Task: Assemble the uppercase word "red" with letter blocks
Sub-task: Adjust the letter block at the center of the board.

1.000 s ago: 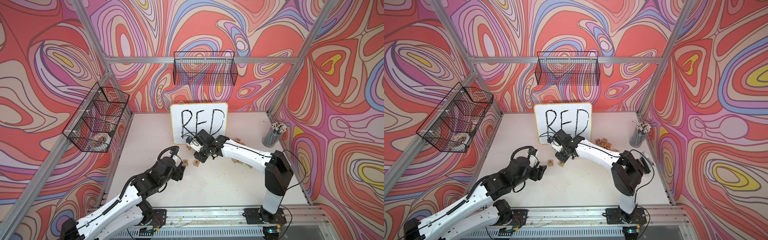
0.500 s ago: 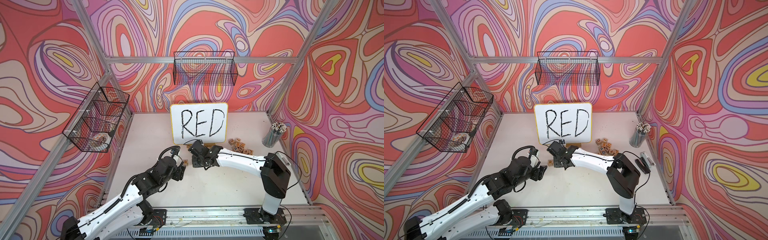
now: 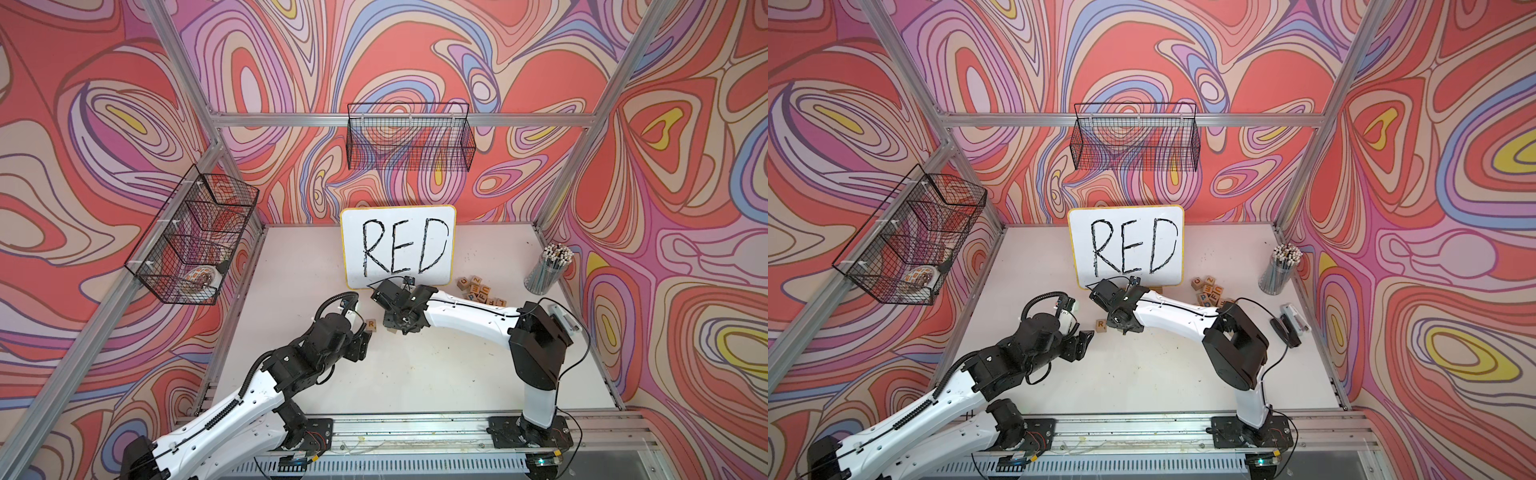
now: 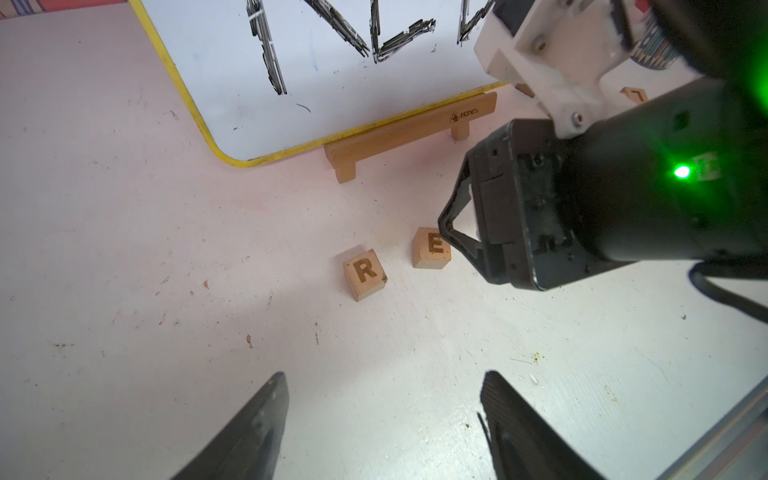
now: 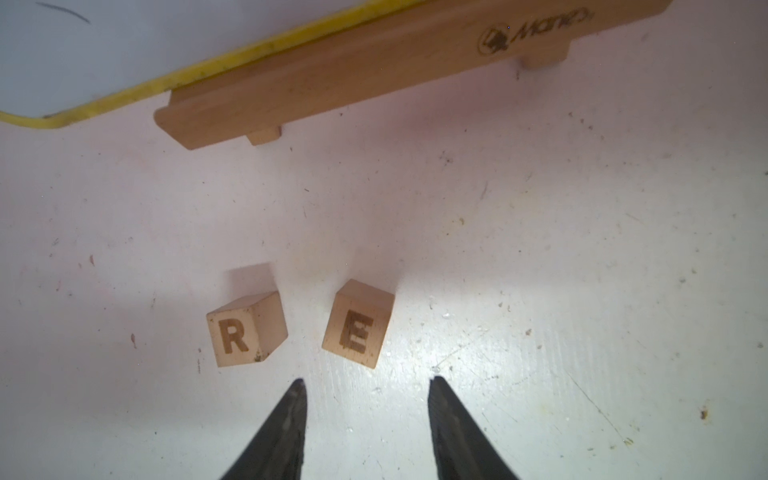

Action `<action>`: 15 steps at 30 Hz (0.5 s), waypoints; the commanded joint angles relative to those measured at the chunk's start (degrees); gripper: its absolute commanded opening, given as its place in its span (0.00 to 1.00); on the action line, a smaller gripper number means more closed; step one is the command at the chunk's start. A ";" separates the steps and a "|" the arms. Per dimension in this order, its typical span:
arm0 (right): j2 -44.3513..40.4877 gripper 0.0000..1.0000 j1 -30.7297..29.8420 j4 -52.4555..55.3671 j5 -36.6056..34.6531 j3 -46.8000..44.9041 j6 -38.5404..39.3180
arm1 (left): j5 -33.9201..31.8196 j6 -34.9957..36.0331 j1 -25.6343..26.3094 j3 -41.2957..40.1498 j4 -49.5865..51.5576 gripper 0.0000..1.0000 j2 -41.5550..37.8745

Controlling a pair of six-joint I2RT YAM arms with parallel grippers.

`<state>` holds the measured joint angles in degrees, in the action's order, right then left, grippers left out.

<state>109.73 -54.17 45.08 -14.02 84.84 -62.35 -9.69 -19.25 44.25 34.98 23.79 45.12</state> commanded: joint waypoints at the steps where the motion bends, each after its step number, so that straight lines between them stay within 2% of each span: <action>1: 1.01 0.50 0.01 0.93 0.01 0.99 -3.41 | -0.61 0.08 -0.21 0.06 -0.22 0.76 -0.78; 15: 2.20 0.51 0.15 -0.68 2.71 0.33 -6.65 | -0.92 -0.40 -0.22 -0.48 0.01 0.76 -2.34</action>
<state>110.69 -54.17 44.56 -11.97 84.82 -67.48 -9.72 -19.29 44.25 34.98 23.79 43.51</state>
